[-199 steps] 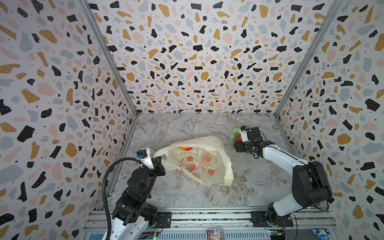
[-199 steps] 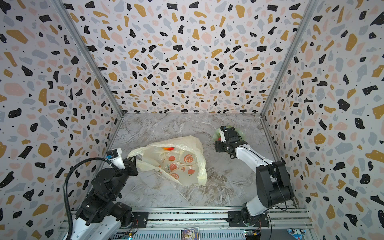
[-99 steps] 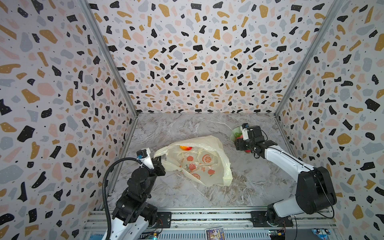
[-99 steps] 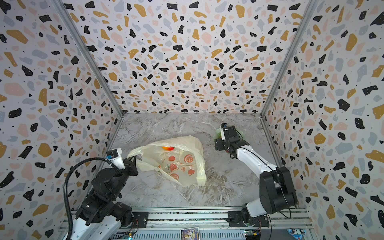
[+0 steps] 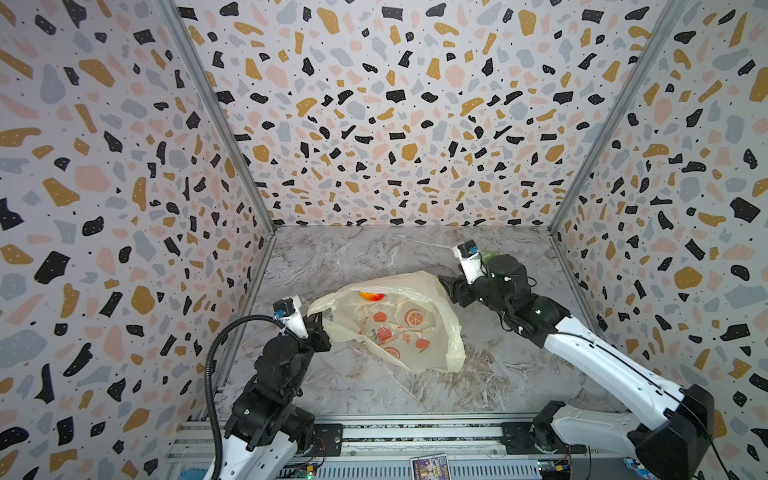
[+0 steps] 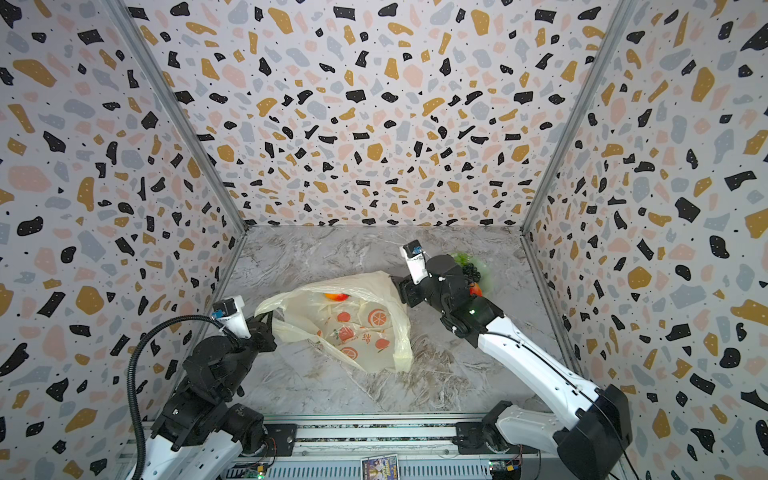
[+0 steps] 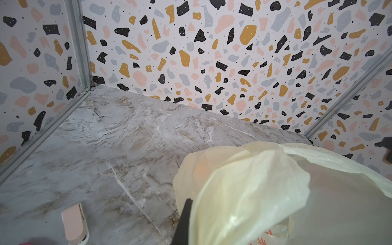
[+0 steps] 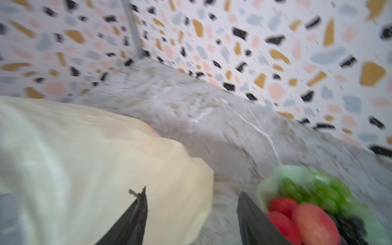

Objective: Take fruits out of the plastic bag
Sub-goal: Place the fake fruit on the plate, then adjust the plastic bag at the center of the board.

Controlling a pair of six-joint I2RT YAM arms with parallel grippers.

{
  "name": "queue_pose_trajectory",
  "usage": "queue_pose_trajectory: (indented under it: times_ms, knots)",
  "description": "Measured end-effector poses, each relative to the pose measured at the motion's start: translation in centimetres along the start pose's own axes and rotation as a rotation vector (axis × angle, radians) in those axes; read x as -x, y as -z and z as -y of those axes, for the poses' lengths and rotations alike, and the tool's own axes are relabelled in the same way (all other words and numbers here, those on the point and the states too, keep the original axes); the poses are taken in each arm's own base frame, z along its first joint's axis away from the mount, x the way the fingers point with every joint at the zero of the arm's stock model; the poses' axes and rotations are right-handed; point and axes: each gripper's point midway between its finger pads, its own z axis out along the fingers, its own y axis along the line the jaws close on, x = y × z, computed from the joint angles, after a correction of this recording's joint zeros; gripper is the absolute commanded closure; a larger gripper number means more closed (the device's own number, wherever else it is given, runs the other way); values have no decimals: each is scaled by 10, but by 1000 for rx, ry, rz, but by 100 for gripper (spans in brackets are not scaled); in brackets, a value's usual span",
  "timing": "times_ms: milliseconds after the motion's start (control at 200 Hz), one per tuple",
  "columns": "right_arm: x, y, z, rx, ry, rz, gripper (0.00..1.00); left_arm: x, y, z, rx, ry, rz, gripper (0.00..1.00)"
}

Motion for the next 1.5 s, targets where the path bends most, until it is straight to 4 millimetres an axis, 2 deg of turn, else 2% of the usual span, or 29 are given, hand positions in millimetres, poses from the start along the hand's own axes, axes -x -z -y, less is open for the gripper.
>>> queue_pose_trajectory:
  times_ms: [90, 135, 245, 370, 441, 536, 651, 766, 956, 1131, 1297, 1502]
  knots:
    - [40, 28, -42, 136, 94, 165, 42, 0, 0, 1, -3, 0, -1, 92]
    - [53, 42, -61, 205, 142, 232, 44, 0, 0, 1, -7, 0, -2, 92]
    - [65, 64, -110, 370, 286, 331, 48, -1, 0, 2, -12, 0, -5, 92]
    - [42, 60, -166, 523, 448, 313, 50, -3, -1, 3, -20, -2, -10, 92]
    - [18, 45, -189, 575, 524, 242, 51, -3, -1, 5, -32, -2, -13, 92]
    - [-15, 19, -206, 595, 610, 129, 52, -3, 0, 8, -46, -3, -12, 92]
    - [-49, -5, -211, 580, 697, 19, 55, -3, 1, 11, -72, -3, -9, 92]
    - [-70, -22, -205, 532, 761, -48, 59, -4, 2, 17, -102, -7, -12, 92]
    - [-86, -52, -189, 434, 842, -114, 64, -4, 2, 22, -134, -17, -14, 92]
    - [-89, -80, -166, 361, 847, -164, 63, -2, 4, 26, -155, -18, -4, 92]
    - [-96, -93, -146, 311, 844, -204, 57, 1, 7, 27, -163, -16, 11, 91]
    - [-114, -110, -140, 286, 873, -263, 52, 1, 7, 26, -163, -16, 12, 91]
